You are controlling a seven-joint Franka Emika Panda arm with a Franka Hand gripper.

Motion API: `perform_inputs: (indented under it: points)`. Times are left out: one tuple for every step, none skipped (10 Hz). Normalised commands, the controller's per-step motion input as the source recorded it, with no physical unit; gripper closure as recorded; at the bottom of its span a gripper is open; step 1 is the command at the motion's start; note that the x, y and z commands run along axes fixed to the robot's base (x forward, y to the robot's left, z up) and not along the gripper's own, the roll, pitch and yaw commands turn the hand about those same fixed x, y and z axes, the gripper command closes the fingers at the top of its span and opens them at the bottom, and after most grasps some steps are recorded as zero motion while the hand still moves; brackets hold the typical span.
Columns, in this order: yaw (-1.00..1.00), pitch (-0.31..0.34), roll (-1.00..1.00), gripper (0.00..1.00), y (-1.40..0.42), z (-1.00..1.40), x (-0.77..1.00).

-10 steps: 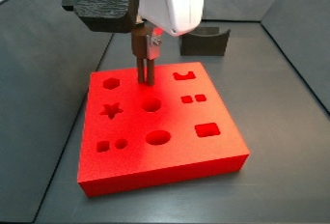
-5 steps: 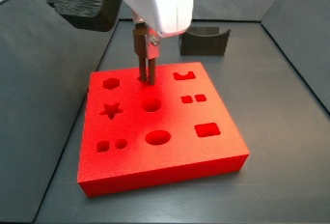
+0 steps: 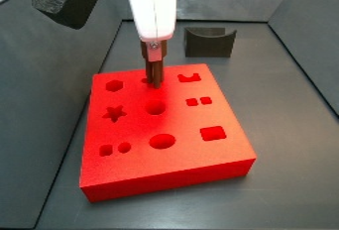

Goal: Pick up the 3 prong object. Move up. Move to above the board. Insert the 3 prong object.
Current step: Insert the 3 prong object.

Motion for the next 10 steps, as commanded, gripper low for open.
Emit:
perform_inputs:
  points:
    - [0.0, 0.0, 0.09, 1.0, 0.14, -0.21, -0.26]
    - [0.0, 0.0, 0.06, 1.0, 0.16, -0.23, -0.19]
    - [0.0, -0.009, 0.02, 1.0, 0.15, -0.18, -0.18]
    - [0.0, -0.086, 0.0, 1.0, 0.0, -0.27, 0.0]
    - [-0.25, -0.061, 0.01, 1.0, 0.06, -0.43, 0.0]
    - [-0.5, 0.0, 0.0, 1.0, 0.43, -0.29, -0.16]
    - [-0.23, 0.0, 0.0, 1.0, 0.27, -0.05, -0.17]
    - [0.0, 0.0, 0.0, 1.0, 0.1, 0.0, -0.05]
    - [0.0, 0.0, 0.0, 1.0, -0.03, -0.01, 0.0]
    - [0.0, -0.059, 0.01, 1.0, -0.29, -0.26, 0.0]
